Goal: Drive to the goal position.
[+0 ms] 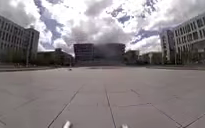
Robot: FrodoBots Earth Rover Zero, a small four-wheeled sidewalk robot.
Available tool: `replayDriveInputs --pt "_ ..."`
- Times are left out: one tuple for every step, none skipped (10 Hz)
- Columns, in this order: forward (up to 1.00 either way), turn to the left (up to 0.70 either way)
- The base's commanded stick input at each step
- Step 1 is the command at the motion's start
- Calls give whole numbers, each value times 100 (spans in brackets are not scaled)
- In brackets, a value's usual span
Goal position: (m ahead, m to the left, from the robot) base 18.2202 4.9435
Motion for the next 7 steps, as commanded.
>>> replayDriveInputs --pt "70 0" --pt "70 0" --pt "70 0" --pt "70 0" --pt "70 0" --pt "70 0" --pt "70 0"
